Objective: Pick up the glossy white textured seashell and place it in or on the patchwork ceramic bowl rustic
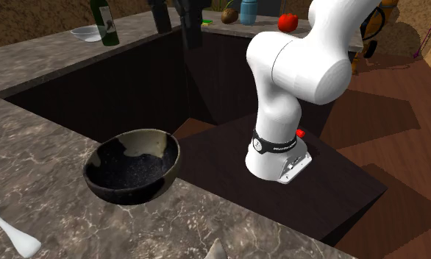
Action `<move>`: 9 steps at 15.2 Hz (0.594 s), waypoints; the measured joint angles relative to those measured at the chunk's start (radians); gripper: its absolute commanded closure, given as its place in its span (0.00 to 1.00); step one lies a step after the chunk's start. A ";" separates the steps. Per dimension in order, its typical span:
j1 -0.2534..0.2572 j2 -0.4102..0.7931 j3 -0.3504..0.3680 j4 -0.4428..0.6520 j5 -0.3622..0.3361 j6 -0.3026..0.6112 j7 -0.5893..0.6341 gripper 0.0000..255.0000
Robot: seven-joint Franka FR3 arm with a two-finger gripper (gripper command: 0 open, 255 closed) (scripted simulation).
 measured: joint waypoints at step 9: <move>0.059 0.019 0.104 -0.161 0.085 0.217 0.060 0.00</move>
